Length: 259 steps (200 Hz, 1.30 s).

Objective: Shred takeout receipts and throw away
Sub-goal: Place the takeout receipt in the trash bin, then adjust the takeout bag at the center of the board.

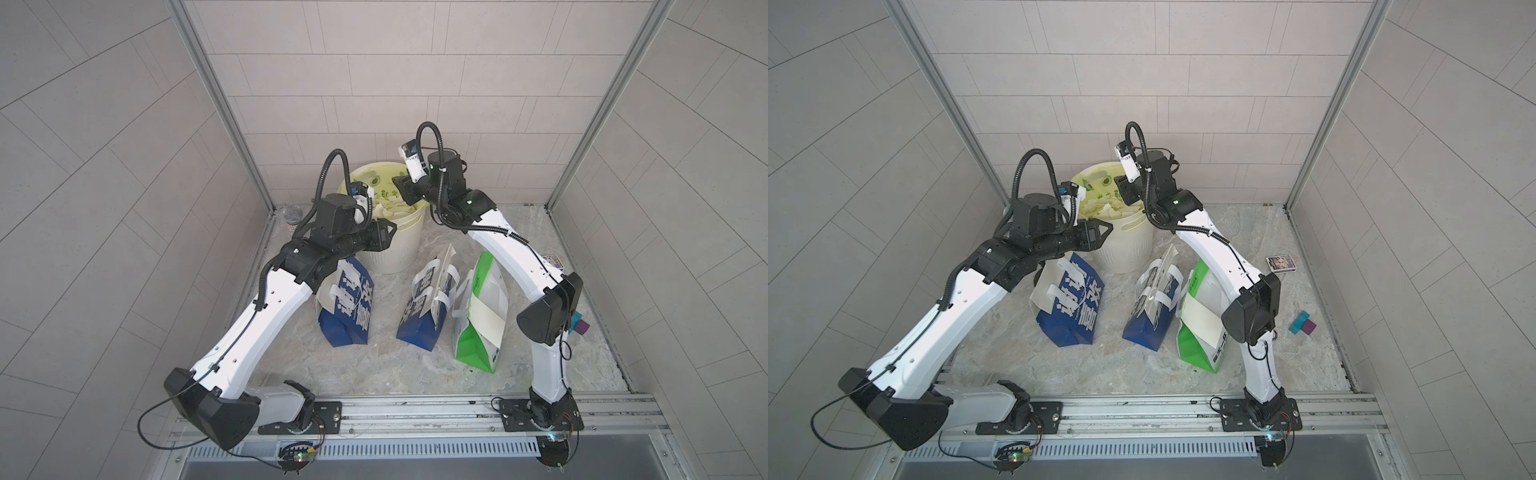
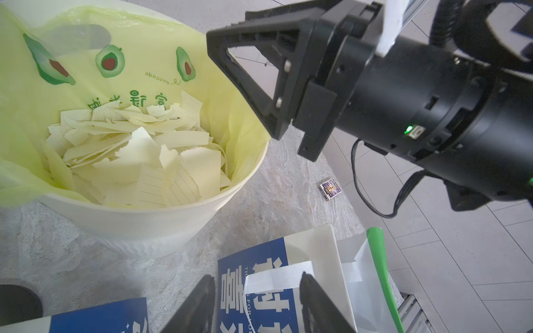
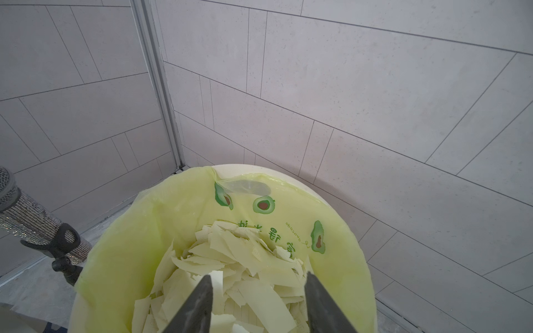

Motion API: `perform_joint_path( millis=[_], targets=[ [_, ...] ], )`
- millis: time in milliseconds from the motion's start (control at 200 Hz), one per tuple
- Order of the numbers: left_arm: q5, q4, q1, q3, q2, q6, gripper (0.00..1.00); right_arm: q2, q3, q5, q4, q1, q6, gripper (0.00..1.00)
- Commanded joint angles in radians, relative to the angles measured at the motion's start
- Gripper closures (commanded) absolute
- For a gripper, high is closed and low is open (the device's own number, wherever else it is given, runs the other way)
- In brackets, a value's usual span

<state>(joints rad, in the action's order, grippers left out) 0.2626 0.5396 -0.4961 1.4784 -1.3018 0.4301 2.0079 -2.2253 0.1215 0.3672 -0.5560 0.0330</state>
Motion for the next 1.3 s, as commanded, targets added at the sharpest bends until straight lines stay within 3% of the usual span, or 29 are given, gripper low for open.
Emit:
perform_joint_path(
  millis=[0,160,425,585,776,896,1291],
  targets=[
    [0.036,0.011,-0.012,0.041,-0.006,-0.004,0.46,-0.029,-0.076,0.048,0.018,0.001,0.076,0.52],
    [0.047,0.041,-0.099,0.067,-0.038,-0.028,0.42,-0.172,-0.009,0.033,0.089,0.001,0.097,0.52],
    [0.006,0.134,-0.264,0.176,-0.149,-0.075,0.36,-0.688,0.562,-0.161,0.120,0.012,0.065,0.49],
    [-0.001,0.196,-0.297,0.235,-0.244,-0.094,0.35,-0.914,0.720,-0.259,0.237,0.022,0.080,0.48],
    [-0.009,0.261,-0.316,0.315,-0.337,-0.113,0.37,-1.059,0.823,-0.338,0.274,0.024,0.116,0.47],
    [-0.022,0.273,-0.330,0.336,-0.384,-0.110,0.46,-1.105,0.867,-0.350,0.281,0.022,0.135,0.47],
    [-0.138,0.404,-0.329,0.436,-0.476,-0.154,0.90,-1.188,0.948,-0.362,0.292,0.023,0.175,0.47]
  ],
)
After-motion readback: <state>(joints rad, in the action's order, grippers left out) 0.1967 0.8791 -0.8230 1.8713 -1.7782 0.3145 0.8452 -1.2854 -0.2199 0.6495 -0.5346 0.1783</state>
